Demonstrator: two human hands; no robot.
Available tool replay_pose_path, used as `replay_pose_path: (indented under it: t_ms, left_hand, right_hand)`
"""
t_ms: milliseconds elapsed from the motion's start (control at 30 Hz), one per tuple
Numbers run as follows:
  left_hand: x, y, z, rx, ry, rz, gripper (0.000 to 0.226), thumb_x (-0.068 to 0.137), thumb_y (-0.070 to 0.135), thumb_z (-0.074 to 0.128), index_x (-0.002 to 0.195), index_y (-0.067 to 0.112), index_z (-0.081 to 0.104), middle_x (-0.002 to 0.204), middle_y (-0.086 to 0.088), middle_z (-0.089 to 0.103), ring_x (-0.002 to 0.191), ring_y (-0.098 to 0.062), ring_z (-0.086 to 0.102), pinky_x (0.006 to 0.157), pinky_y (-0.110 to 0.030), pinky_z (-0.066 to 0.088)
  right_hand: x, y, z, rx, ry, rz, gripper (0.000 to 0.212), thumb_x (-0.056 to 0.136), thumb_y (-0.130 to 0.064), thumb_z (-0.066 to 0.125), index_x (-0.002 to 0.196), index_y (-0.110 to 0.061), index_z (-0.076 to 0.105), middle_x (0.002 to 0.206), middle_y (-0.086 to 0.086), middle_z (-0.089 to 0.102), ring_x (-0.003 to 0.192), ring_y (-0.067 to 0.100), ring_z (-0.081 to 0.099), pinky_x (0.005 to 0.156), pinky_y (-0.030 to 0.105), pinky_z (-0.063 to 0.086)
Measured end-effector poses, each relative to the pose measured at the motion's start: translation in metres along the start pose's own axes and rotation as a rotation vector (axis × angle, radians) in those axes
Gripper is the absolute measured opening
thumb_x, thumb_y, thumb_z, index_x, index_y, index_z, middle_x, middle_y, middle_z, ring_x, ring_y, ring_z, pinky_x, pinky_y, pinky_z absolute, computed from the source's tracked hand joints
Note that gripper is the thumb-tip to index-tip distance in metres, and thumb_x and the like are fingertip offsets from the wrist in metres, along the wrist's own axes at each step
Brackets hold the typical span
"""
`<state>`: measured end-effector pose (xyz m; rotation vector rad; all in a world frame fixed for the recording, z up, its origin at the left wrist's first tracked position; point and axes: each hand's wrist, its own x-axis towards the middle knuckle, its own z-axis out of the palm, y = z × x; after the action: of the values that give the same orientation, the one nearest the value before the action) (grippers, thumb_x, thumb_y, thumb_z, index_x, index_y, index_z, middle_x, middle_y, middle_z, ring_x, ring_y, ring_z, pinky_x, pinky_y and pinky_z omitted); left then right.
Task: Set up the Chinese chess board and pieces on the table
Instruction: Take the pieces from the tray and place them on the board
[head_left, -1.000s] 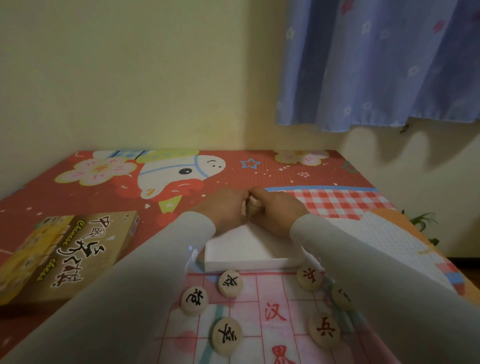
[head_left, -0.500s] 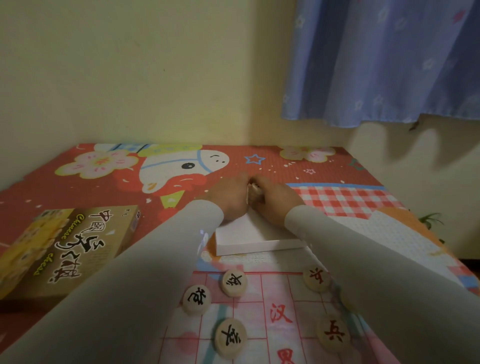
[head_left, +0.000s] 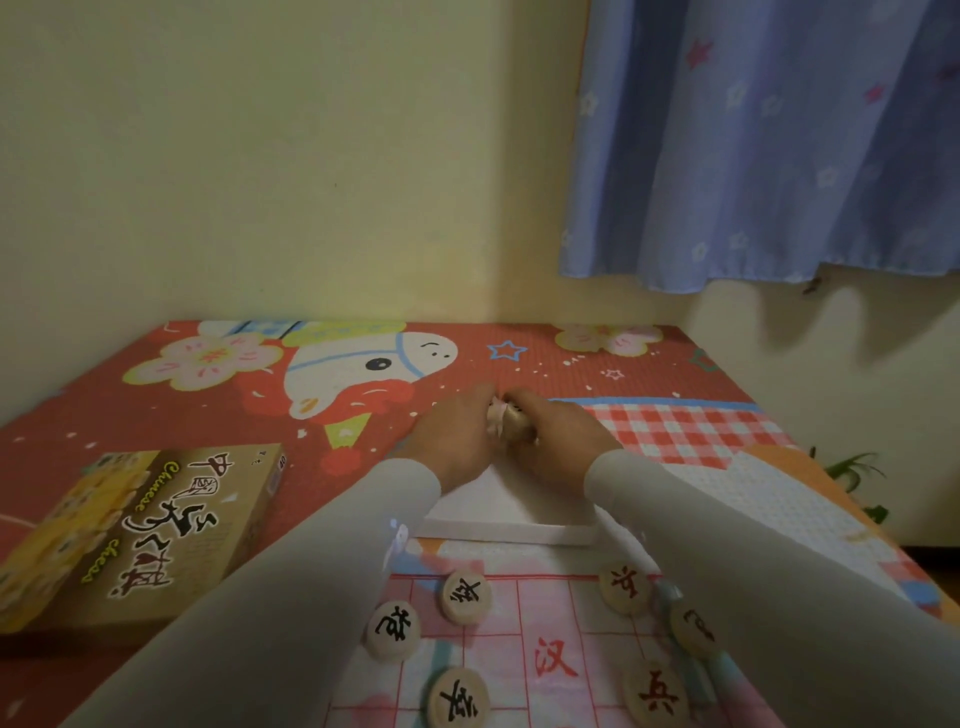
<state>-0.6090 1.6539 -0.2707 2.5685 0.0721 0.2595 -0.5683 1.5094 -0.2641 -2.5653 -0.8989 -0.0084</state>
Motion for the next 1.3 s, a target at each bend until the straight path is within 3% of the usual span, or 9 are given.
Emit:
replay_pose_path:
  t_ms: [167, 333, 433, 600, 767, 933, 1000, 1133, 1300]
  left_hand:
    - [-0.007, 0.015, -0.031, -1.023, 0.0, -0.357, 0.038, 0.076, -0.01, 0.062, 0.106, 0.012, 0.053, 0.1, -0.012, 0.053, 0.086, -0.026, 0.059, 0.07, -0.036, 0.059]
    - [-0.038, 0.023, -0.051, -1.376, -0.095, -0.513, 0.012, 0.087, 0.0, 0.057, 0.079, 0.009, 0.052, 0.074, -0.011, 0.053, 0.067, -0.02, 0.054, 0.068, -0.035, 0.058]
    - [-0.064, 0.029, -0.064, -1.596, -0.198, -0.516, 0.036, 0.083, 0.015, 0.048, 0.063, 0.02, 0.018, 0.062, -0.001, 0.014, 0.058, -0.018, 0.017, 0.07, -0.032, 0.042]
    - [-0.104, 0.044, -0.083, -1.466, -0.244, -0.483, 0.038, 0.084, 0.015, 0.046, 0.064, 0.021, 0.015, 0.064, 0.0, 0.013, 0.052, -0.018, 0.02, 0.056, -0.025, 0.037]
    - [-0.141, 0.065, -0.091, -1.5, -0.035, -0.543, 0.038, 0.085, 0.02, 0.044, 0.056, 0.025, 0.021, 0.046, 0.007, 0.02, 0.04, -0.011, 0.017, 0.048, -0.021, 0.013]
    - [-0.176, 0.088, -0.08, -1.585, 0.133, -0.76, 0.032, 0.082, 0.035, 0.052, 0.056, 0.018, 0.062, 0.047, 0.0, 0.059, 0.057, -0.019, 0.053, 0.055, -0.023, 0.039]
    - [-0.188, 0.096, -0.079, -1.742, 0.089, -0.773, 0.03, 0.087, 0.033, 0.046, 0.071, 0.014, 0.063, 0.055, -0.005, 0.064, 0.068, -0.022, 0.058, 0.057, -0.026, 0.044]
    - [-0.201, 0.092, -0.077, -1.942, 0.051, -0.776, 0.025, 0.089, 0.016, 0.035, 0.088, 0.007, 0.058, 0.081, -0.016, 0.06, 0.082, -0.027, 0.059, 0.063, -0.032, 0.057]
    - [-0.204, 0.073, -0.079, -2.008, 0.04, -0.749, 0.035, 0.085, 0.013, 0.036, 0.108, 0.004, 0.061, 0.1, -0.021, 0.068, 0.086, -0.035, 0.064, 0.072, -0.054, 0.056]
  right_hand:
    - [-0.017, -0.012, -0.031, 0.156, 0.068, -0.004, 0.058, 0.09, -0.031, 0.06, 0.143, -0.027, 0.036, 0.125, 0.005, 0.061, 0.108, 0.027, 0.059, 0.09, 0.031, 0.045]
    - [-0.04, -0.04, -0.06, 0.155, -0.025, -0.062, 0.052, 0.084, -0.026, 0.067, 0.132, -0.022, 0.048, 0.116, -0.001, 0.063, 0.104, 0.019, 0.059, 0.084, 0.023, 0.043]
    - [-0.06, -0.059, -0.073, 0.106, -0.078, -0.145, 0.024, 0.081, -0.016, 0.066, 0.101, -0.008, 0.055, 0.085, -0.001, 0.059, 0.076, 0.018, 0.051, 0.069, 0.023, 0.038]
    - [-0.092, -0.09, -0.084, 0.048, -0.153, -0.203, 0.012, 0.079, -0.009, 0.059, 0.08, -0.015, 0.049, 0.067, -0.01, 0.042, 0.069, 0.012, 0.035, 0.062, 0.016, 0.036]
    - [-0.12, -0.131, -0.097, -0.083, -0.231, -0.186, 0.024, 0.08, -0.019, 0.06, 0.068, -0.025, 0.04, 0.073, -0.007, 0.048, 0.076, 0.019, 0.047, 0.077, 0.034, 0.047]
    - [-0.143, -0.185, -0.106, -0.28, -0.372, -0.206, 0.017, 0.083, -0.025, 0.056, 0.089, -0.011, 0.06, 0.086, 0.007, 0.067, 0.079, 0.024, 0.063, 0.071, 0.035, 0.053]
    - [-0.144, -0.197, -0.099, -0.367, -0.424, -0.196, 0.013, 0.081, -0.025, 0.054, 0.081, -0.012, 0.059, 0.076, 0.005, 0.063, 0.067, 0.019, 0.056, 0.058, 0.029, 0.046]
    - [-0.145, -0.212, -0.1, -0.517, -0.538, -0.146, 0.013, 0.078, -0.027, 0.057, 0.071, -0.015, 0.058, 0.074, 0.003, 0.059, 0.073, 0.022, 0.056, 0.066, 0.032, 0.047]
    - [-0.14, -0.215, -0.106, -0.423, -0.436, -0.11, 0.041, 0.077, -0.046, 0.062, 0.104, -0.016, 0.062, 0.103, 0.003, 0.065, 0.095, 0.025, 0.061, 0.084, 0.035, 0.051]
